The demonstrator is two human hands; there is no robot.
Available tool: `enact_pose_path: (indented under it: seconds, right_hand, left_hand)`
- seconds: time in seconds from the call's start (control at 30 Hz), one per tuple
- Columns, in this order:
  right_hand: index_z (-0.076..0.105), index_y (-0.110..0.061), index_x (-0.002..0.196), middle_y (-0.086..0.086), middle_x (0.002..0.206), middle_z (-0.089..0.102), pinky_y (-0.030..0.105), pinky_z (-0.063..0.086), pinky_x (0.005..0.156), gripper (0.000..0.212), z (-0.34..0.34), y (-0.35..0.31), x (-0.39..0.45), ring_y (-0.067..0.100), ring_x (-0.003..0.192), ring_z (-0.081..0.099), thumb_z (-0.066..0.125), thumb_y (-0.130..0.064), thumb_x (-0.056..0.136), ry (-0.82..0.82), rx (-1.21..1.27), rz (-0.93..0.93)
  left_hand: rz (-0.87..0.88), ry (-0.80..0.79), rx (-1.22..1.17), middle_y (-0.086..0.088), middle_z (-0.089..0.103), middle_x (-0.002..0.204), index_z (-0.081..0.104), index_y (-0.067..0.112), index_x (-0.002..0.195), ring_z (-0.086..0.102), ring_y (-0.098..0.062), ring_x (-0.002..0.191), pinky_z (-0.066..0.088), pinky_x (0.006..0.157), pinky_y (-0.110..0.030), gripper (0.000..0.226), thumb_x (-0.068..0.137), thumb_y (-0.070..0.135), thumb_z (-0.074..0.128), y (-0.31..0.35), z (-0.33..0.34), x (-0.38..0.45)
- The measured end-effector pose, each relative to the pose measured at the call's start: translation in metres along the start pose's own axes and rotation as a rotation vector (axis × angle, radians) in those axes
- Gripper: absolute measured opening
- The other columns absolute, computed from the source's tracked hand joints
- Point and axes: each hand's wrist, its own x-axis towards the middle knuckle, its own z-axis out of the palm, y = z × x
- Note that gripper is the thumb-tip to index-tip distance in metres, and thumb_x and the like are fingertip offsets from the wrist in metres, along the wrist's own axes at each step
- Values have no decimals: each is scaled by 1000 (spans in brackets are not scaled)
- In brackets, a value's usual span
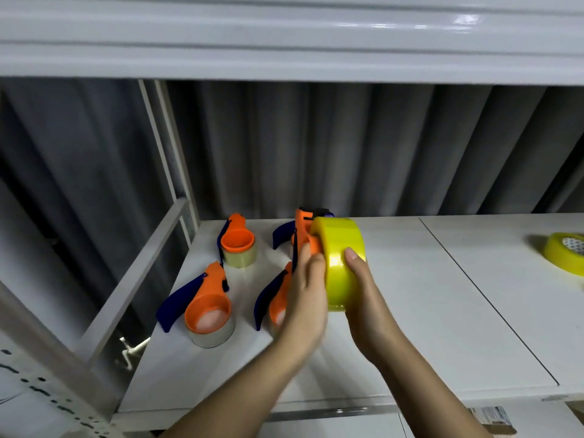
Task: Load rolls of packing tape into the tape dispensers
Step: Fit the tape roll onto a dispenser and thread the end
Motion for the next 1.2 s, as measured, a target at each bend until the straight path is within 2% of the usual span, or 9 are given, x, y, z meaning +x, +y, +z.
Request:
enact_pose_path:
  seconds: [0.1,0.2,0.3,0.43,0.53,0.63,0.7,0.77,1.2]
  right_hand:
    - [39,-35,142,-4,128,62,35,51,96,71,12,3,-3,15,113,63,58,-54,77,-22,-129,-74]
    - [28,-45,143,-12,134,55,35,49,100,69,14,2,0,7,117,59,53,-53,80,19,-163,-146]
    - [29,-42,143,-10,138,51,33,49,99,70,13,4,1,9,120,56,53,-52,78,39,-154,-122]
    - [34,-35,141,-8,132,53,17,52,82,63,14,5,-2,2,110,58,54,-55,85,25,-140,-32]
    - [32,-32,139,-20,120,49,4,47,66,48,12,3,-4,-14,94,54,43,-38,93,34,-160,-51]
    - [33,-35,139,-20,130,46,6,47,75,56,10,4,-11,-15,104,51,55,-45,89,19,-210,-107]
    - [39,-40,131,-25,131,46,17,44,94,54,3,2,-11,-16,115,46,58,-47,82,85,-330,-220]
    - [45,-39,125,-26,128,50,24,41,100,51,-8,-8,-7,-10,120,46,63,-45,78,136,-464,-319]
    - [63,-30,104,-17,112,58,10,40,85,35,-20,-44,1,-2,108,53,74,-41,73,-92,-822,-338]
  left_hand:
    - [-50,-23,-139,-1,63,126,59,33,124,58,-23,119,39,107,-52,74,68,79,45,-3,-2,-2]
    - [-74,-172,-263,-6,66,123,60,21,126,61,-24,115,45,102,-44,73,73,70,52,6,-7,7]
    - [-116,-187,-167,-1,68,116,63,29,119,64,-22,110,47,99,-44,68,61,66,64,12,-9,6]
    - [-64,-169,87,1,70,104,65,30,110,67,-18,97,54,84,-39,31,81,42,59,17,-18,9]
    - [-141,-172,100,1,69,104,66,31,106,67,-18,95,53,85,-40,44,68,53,58,17,-22,8]
    - [-141,-165,105,2,72,98,65,28,106,68,-17,92,53,89,-43,45,70,53,56,18,-24,4]
    - [-44,-189,127,13,71,68,63,26,93,68,-1,66,56,69,-23,15,89,34,51,16,-28,4]
    - [52,-223,171,16,64,53,57,24,85,61,4,50,46,47,-10,19,96,14,45,18,-31,-3]
    - [267,-291,336,11,61,76,56,31,91,56,3,67,42,57,-8,29,65,43,50,15,-43,-14]
